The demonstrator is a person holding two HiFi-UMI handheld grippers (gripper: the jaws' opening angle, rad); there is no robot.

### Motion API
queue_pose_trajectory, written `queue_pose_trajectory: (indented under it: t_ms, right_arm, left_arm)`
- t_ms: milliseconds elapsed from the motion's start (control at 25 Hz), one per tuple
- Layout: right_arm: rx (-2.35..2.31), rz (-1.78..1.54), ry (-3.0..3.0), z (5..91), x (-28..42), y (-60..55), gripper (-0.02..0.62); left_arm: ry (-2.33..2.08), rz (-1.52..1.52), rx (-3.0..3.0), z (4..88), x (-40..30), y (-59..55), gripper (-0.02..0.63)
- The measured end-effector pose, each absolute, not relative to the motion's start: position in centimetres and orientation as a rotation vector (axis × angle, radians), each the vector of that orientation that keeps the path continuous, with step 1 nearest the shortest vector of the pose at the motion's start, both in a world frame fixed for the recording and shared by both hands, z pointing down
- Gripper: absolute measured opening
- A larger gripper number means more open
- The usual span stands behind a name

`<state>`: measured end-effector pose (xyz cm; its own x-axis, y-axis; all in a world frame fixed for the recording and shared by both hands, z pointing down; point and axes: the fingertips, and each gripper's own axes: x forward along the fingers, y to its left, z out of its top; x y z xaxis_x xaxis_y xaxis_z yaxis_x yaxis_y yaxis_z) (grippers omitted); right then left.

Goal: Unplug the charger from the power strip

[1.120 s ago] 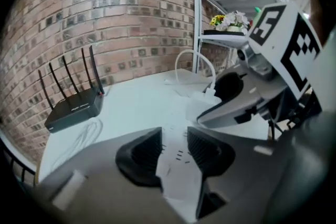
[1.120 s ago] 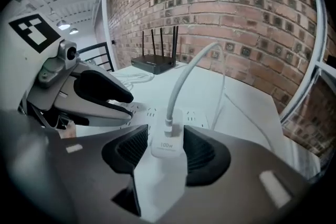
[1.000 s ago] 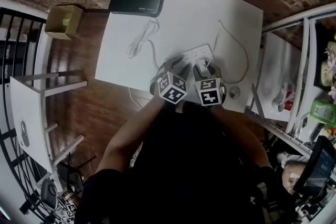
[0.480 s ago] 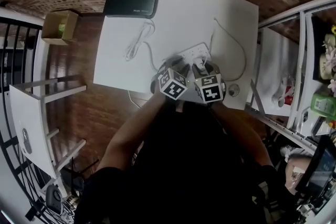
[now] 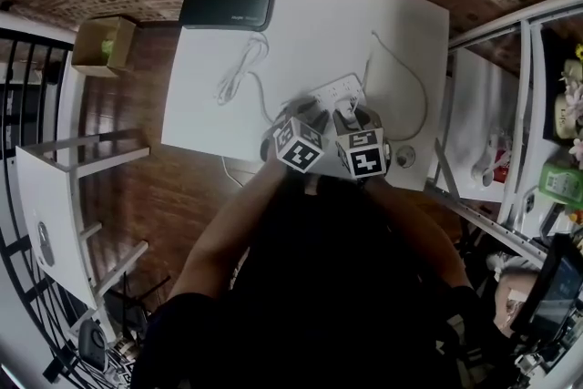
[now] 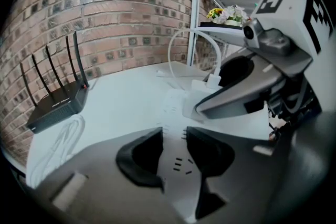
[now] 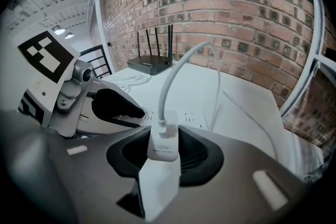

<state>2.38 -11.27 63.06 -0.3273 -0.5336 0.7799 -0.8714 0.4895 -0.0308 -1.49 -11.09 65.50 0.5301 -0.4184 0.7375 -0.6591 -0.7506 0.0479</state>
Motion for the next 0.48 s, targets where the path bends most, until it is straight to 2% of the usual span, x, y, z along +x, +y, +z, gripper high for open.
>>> queue_pose_trajectory:
  t_ms: [480]
  right_arm:
    - [1.158,0.569,-2.051,61.7,1.9,-11.3,0.141]
  left_arm:
    - [-0.922,1.043,2.456,65.6,-1.7,-11.3,0.145]
